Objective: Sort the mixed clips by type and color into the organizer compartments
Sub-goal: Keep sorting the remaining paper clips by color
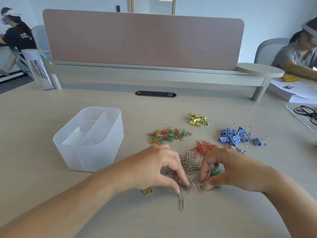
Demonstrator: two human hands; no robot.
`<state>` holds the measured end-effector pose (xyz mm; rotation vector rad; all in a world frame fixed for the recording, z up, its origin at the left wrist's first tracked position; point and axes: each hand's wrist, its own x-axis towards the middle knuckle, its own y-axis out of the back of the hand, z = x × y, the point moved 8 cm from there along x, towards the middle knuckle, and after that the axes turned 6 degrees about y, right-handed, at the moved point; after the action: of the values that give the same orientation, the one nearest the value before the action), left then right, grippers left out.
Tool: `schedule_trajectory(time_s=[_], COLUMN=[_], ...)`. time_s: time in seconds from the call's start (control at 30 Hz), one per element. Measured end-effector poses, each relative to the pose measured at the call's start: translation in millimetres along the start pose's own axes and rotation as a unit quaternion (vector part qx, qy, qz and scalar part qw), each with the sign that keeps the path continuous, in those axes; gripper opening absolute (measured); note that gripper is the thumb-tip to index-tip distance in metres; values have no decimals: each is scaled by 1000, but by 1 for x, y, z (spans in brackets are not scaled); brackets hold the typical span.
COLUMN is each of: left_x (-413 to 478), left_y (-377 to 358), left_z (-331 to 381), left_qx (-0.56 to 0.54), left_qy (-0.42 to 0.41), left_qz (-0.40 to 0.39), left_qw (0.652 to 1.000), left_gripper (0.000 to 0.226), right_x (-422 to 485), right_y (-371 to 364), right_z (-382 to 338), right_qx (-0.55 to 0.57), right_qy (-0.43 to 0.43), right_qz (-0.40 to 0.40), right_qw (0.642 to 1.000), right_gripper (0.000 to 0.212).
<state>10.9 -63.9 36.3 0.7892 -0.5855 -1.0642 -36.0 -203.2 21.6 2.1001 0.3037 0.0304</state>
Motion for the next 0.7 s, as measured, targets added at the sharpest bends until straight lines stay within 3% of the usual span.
schedule_trajectory(time_s=[0.1, 0.3, 0.47, 0.57, 0.7], left_x=[0, 2, 5, 7, 9], left_y=[-16, -22, -21, -17, -10], left_z=[8, 9, 5, -1, -7], left_qx=[33, 2, 3, 32, 67], left_qy=[-35, -31, -17, 2, 9], left_qz=[-47, -51, -24, 14, 66], left_qw=[998, 998, 1000, 999, 996], left_gripper=[23, 18, 10, 12, 13], right_x=[1, 6, 11, 4, 4], right_y=[-2, -3, 1, 20, 21], right_z=[-1, -6, -9, 0, -2], right_qx=[0, 2, 15, 27, -59], right_qy=[-1, 17, 28, 15, 24], right_qz=[-2, 33, 79, 154, 159], right_qw=[1000, 999, 996, 988, 985], right_gripper=[18, 17, 10, 16, 19])
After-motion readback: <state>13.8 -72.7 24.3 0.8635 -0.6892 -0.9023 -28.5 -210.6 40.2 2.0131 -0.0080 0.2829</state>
